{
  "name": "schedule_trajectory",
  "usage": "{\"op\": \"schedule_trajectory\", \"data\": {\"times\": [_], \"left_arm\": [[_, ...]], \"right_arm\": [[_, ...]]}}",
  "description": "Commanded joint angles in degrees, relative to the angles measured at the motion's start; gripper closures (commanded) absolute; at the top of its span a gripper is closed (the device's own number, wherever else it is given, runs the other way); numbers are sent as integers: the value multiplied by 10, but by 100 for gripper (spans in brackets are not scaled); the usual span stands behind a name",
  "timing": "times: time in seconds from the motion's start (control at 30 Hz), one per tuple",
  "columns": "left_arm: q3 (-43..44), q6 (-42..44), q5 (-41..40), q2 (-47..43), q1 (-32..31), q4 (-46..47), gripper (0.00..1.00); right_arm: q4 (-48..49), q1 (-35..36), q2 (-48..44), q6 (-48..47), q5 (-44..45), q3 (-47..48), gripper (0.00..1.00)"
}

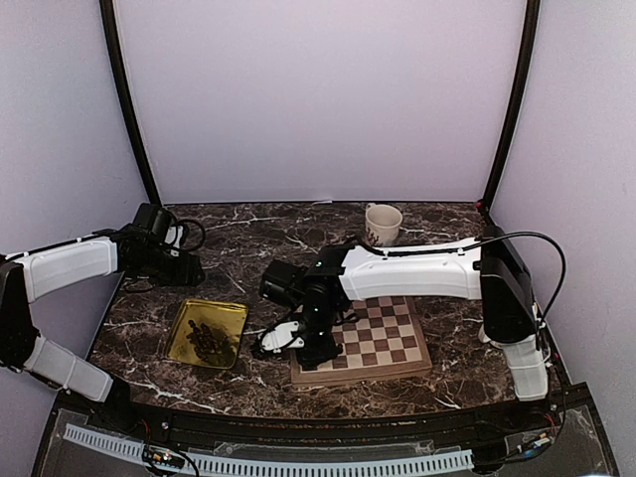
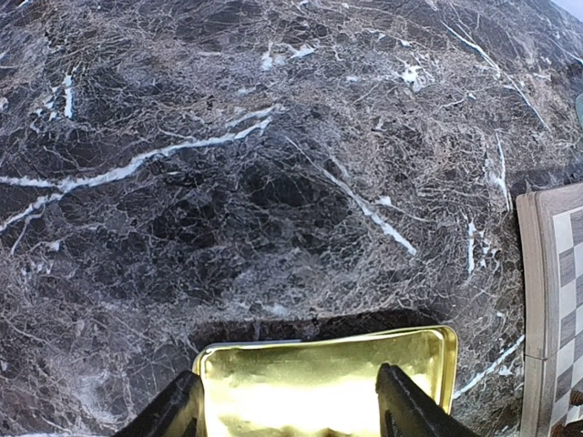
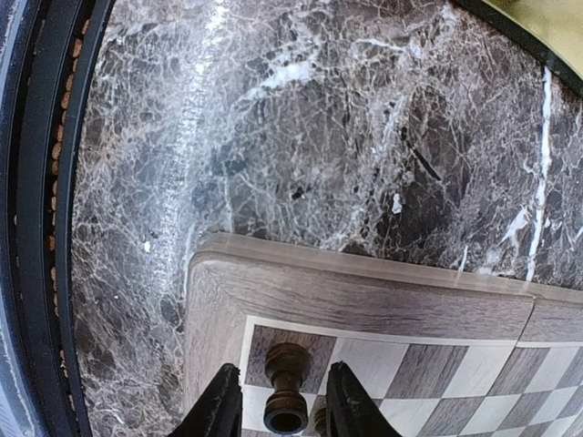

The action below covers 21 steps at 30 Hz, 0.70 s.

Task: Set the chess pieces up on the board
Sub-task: Pick up the queen from the storage box.

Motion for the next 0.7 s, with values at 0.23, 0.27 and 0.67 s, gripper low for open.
{"op": "schedule_trajectory", "data": {"times": [0.23,0.27,0.67], "left_arm": [[6,-43,29,-20,2,-42,36],[7,-46,28,-26,1,-53,37],[38,-79,7,-47,-24,-243,56]], "right_arm": [[-5,-36,-113,0,-41,-11,66],[3,-49,-130,1,-53,-29,66],[212,-253,-379,18,-215,-346,67]]}}
